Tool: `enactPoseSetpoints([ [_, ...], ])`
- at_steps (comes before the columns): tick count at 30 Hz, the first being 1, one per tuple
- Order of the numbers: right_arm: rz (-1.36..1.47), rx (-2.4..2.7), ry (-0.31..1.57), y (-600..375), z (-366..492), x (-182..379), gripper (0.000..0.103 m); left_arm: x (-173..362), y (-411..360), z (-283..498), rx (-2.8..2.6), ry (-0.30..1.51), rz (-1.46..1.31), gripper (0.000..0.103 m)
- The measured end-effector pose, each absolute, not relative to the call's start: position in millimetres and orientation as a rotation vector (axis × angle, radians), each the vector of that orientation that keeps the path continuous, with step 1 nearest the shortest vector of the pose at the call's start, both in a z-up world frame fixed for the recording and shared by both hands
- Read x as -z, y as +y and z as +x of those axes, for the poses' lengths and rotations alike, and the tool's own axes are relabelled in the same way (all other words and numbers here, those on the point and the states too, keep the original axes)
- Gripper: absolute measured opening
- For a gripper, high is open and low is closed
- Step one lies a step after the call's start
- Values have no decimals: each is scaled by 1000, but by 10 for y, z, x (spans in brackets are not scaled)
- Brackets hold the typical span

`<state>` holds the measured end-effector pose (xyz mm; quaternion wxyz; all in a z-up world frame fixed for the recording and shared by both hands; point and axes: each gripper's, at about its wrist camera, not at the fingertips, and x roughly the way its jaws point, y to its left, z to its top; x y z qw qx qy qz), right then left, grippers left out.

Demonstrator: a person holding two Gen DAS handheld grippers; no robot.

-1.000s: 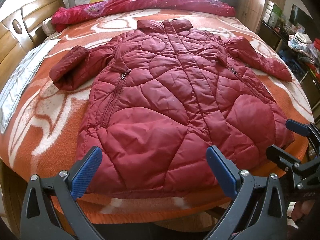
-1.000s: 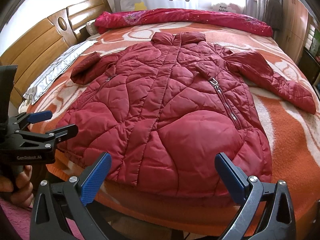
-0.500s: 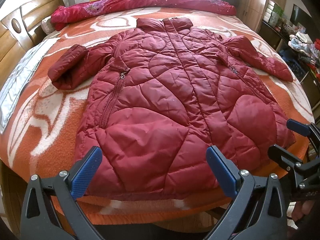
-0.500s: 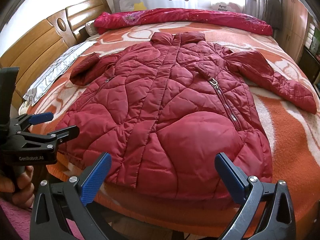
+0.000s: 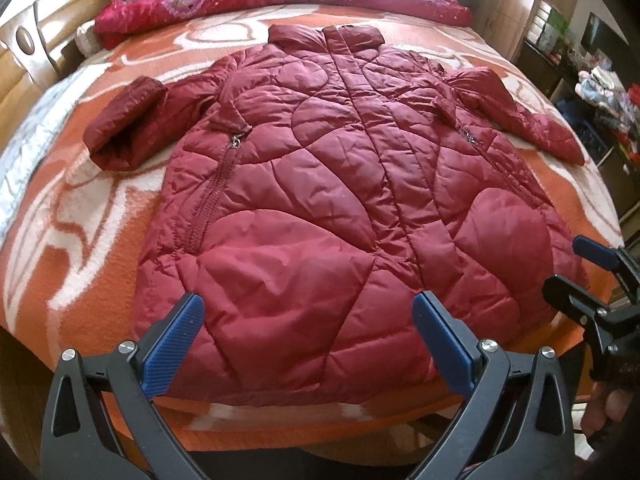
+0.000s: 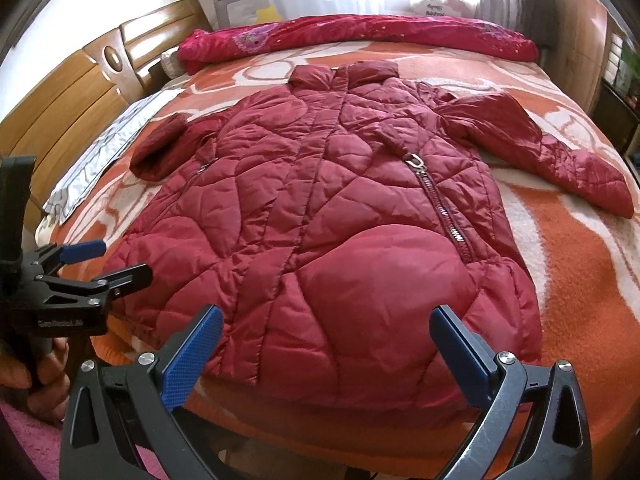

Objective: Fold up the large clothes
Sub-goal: 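Grasp the red coat's sleeve with the right gripper and lift it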

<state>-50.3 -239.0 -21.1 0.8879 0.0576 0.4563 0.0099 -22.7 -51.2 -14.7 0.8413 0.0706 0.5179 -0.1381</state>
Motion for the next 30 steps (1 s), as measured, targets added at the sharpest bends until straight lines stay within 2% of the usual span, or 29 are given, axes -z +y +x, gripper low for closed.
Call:
enactPoseSetpoints([
  [4,130,17,909,-2540,-486,209,103,172,-477,-122,281,1108,128,103],
  [7,183,24,808,-2736,-469,179,103,188,-455,-30,270,1113,116,103],
  [15,322,105,862,-3317,-347,207,102,216,-426,211,254,1123,103,103],
  [22,394,226,812,-4024,-305,197,101,201,-477,410,247,1110,110,103],
  [30,463,410,785,-5058,-121,318,87,207,-547,624,236,1112,105,103],
])
